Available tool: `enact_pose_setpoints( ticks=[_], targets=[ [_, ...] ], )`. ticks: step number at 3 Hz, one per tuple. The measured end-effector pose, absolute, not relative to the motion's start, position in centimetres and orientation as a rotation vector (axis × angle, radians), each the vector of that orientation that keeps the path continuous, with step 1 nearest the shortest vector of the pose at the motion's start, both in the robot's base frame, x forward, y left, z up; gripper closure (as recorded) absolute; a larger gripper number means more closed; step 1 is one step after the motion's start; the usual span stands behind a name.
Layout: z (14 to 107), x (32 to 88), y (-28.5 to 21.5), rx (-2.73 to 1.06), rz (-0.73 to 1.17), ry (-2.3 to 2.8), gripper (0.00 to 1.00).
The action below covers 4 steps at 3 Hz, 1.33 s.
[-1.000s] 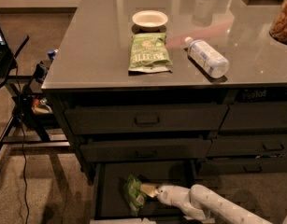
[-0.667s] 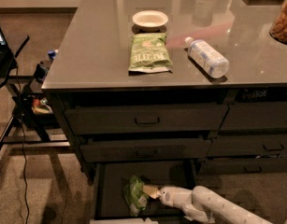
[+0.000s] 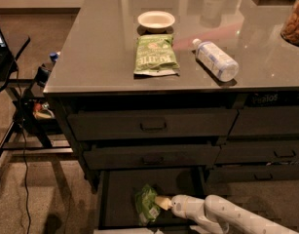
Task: Place green rice chip bag into bottom drawer
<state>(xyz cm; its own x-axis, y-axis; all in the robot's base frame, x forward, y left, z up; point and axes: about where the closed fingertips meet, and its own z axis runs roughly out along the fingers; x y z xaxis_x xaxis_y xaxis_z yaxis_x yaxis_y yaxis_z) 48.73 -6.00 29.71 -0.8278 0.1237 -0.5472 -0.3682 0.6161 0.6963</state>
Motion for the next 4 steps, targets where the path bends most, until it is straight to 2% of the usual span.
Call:
enact_pose_setpoints(
  ticks=[1, 4],
  targets=[
    [29.79, 48.76, -6.02, -0.194, 1.151, 2.282, 0.81],
    [29.79, 48.76, -6.01, -0.194, 1.151, 2.282, 0.12]
  ],
)
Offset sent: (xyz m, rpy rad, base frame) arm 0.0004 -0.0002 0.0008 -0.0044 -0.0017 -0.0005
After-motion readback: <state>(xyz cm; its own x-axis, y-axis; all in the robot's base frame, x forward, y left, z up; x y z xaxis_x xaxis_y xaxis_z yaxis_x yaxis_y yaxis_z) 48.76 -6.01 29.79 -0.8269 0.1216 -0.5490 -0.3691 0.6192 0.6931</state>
